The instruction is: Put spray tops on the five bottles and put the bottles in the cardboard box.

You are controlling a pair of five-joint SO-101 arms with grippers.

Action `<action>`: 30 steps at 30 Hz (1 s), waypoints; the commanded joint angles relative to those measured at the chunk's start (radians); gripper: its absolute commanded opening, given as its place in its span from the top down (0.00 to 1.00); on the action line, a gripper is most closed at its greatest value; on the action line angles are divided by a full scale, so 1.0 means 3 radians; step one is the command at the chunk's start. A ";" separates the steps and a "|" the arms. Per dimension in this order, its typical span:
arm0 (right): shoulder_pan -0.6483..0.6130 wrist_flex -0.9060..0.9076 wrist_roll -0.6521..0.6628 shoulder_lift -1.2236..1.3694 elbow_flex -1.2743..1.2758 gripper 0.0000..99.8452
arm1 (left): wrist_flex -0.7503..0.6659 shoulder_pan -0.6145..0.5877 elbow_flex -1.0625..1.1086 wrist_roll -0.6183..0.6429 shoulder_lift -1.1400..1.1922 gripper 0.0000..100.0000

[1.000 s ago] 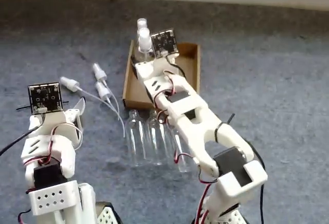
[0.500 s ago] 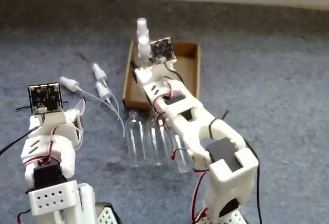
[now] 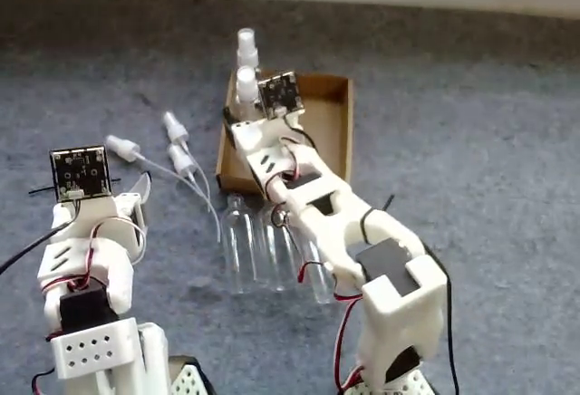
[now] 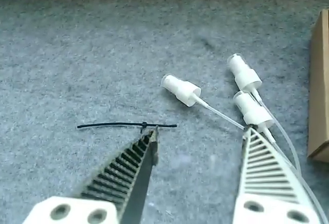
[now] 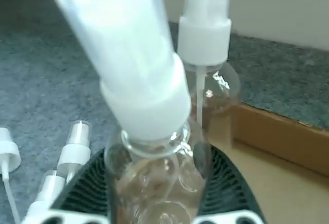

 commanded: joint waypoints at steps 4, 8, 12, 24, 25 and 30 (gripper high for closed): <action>-0.0018 -0.0074 0.0041 -0.0043 -0.0023 1.00 | -0.0077 0.0049 -0.0013 -0.0026 0.0013 0.76; -0.0018 -0.0054 0.0041 -0.0038 -0.0018 1.00 | -0.0077 0.0049 -0.0013 -0.0026 0.0013 0.76; -0.0018 -0.0049 0.0041 -0.0038 -0.0018 0.99 | -0.0077 0.0049 -0.0013 -0.0026 0.0013 0.76; -0.0023 -0.0043 0.0358 -0.0033 -0.0008 0.93 | -0.0077 0.0054 -0.0013 -0.0026 0.0013 0.76; -0.0028 -0.0043 0.0440 -0.0033 0.0028 0.91 | -0.0077 0.0054 -0.0013 -0.0026 0.0013 0.76; -0.0038 -0.0069 0.0583 -0.0038 0.0161 0.90 | -0.0077 0.0054 -0.0013 -0.0026 0.0013 0.76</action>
